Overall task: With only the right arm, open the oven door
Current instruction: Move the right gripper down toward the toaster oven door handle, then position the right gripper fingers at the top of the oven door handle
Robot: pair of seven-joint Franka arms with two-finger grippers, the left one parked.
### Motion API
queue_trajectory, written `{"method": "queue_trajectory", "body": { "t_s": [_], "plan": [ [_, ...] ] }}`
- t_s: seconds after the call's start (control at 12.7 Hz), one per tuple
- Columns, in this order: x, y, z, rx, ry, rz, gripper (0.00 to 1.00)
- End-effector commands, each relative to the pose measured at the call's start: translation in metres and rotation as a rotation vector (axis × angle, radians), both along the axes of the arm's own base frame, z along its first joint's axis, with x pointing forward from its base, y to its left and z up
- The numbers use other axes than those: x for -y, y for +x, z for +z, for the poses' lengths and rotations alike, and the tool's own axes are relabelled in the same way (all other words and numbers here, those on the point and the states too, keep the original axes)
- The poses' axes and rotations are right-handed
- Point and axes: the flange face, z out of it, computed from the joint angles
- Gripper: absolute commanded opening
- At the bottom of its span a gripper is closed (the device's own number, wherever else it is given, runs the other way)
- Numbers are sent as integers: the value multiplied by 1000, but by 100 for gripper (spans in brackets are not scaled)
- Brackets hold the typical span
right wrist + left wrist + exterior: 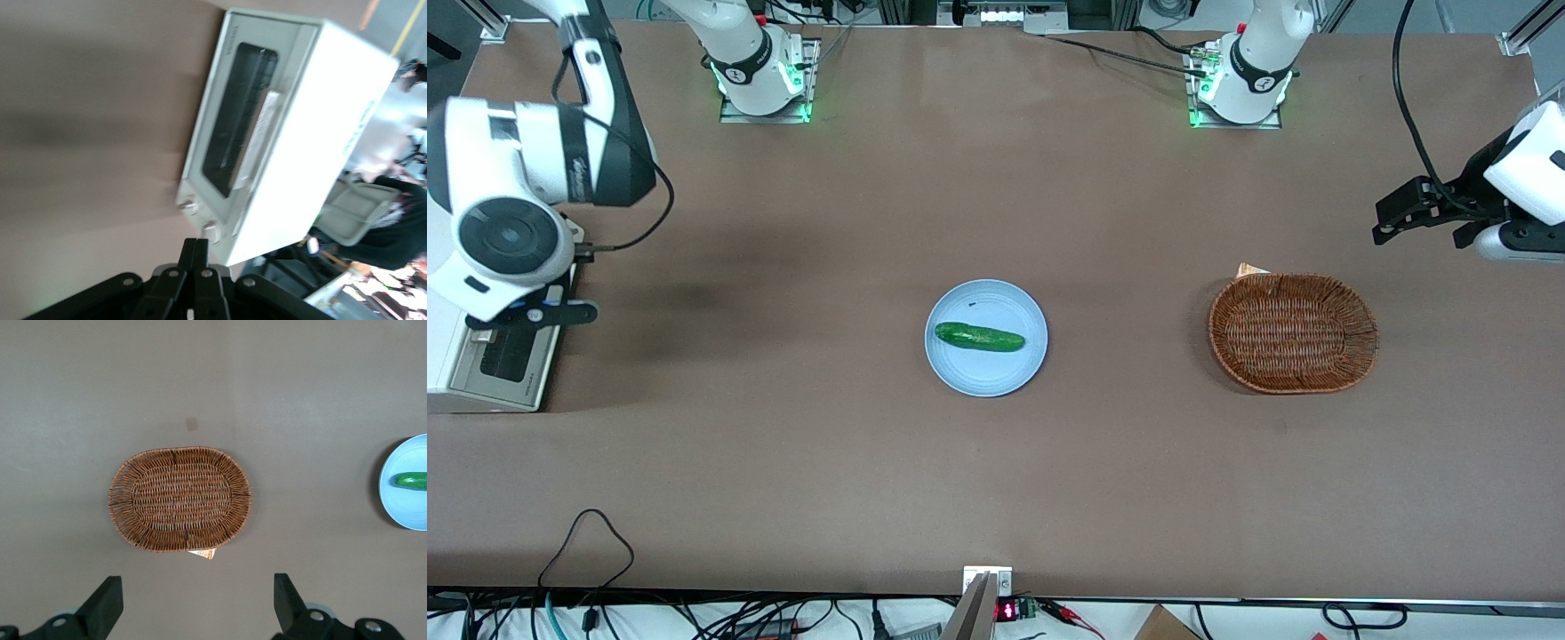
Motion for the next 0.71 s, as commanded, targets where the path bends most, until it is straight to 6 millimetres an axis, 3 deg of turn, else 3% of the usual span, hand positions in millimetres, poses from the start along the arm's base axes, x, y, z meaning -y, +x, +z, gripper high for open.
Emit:
{"method": "queue_trajectory", "body": {
  "t_s": [0.0, 0.39, 0.63],
  "plan": [
    [17, 7, -13, 12, -117, 31, 2],
    [71, 7, -52, 102, -242, 4, 2],
    [88, 2, -69, 142, -237, 16, 2]
  ]
}}
